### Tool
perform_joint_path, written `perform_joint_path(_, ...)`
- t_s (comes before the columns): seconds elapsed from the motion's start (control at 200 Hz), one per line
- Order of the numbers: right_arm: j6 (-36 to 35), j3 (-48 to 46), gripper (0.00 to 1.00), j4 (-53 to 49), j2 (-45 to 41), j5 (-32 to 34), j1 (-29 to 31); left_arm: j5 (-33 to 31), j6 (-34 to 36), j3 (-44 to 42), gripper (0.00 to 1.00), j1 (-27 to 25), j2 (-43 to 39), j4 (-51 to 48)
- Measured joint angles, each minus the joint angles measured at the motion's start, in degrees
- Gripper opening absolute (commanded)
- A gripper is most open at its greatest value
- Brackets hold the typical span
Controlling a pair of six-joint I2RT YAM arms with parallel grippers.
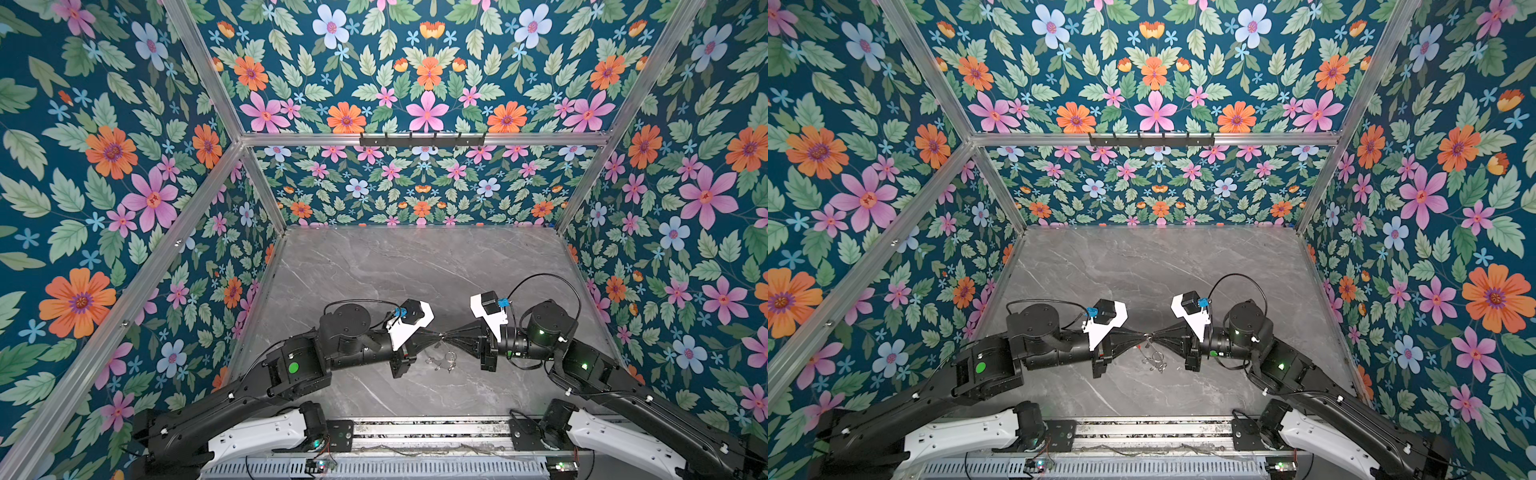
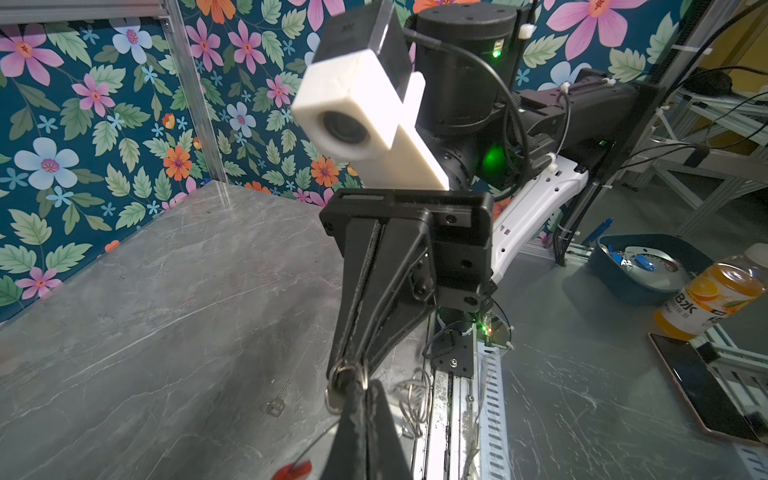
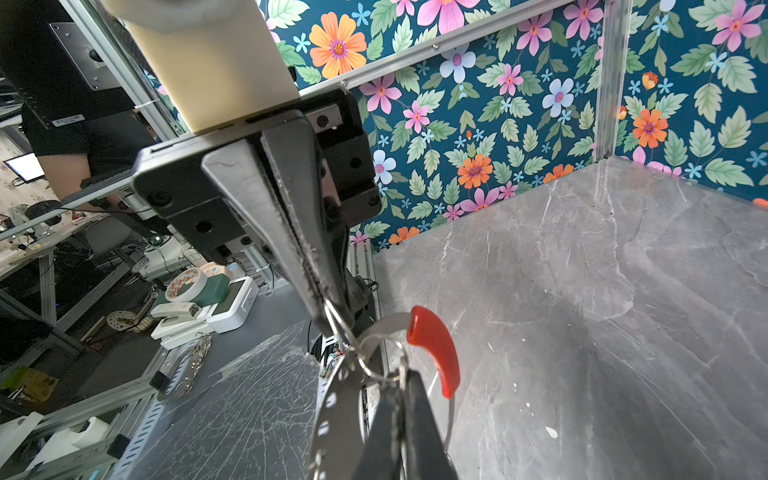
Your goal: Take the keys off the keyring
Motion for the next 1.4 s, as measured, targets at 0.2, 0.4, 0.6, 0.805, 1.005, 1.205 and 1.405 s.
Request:
perform_joint_path(0.2,-0.17,0.59,0.0,-1.29,-1.31,1.92,0.0,0.61,-0.24,0.17,0.0,0.04,0.46,0.07)
perform_joint_path(0.4,-1.57,2.45,0.0,-3.78,-1.68,3.06,0.0,0.52,-1.01,0.46,0.0,0.04,0.59,0.13)
perform_joint_path(0.6,-3.69,5.38,0.0,-7.45,-1.38,3.8,0.0,0.13,-1.25,0.26,0.0,0.04,0.55,0.2)
perform_joint_path(0.805,-5.64,8.57,0.0,-11.87,0.55,3.37,-0.02,0.13,-1.25,-0.26,0.0,0.04,1.18,0.26)
perform_joint_path(1.005,-7.13,10.99,0.0,-14.58,0.83,2.99,0.02,0.59,-1.18,0.24,0.0,0.04,2.03,0.31)
perform_joint_path(1.205,-8.33,12.79,0.0,-16.59,1.07,4.76,2.08,1.46,-0.79,1.31,0.0,0.02,3.13,0.09)
perform_joint_path(1.405,-11.21,15.32,0.0,-20.06,2.8,10.62,6.86,2.32,-0.11,2.14,0.0,-0.02,3.69,-2.38)
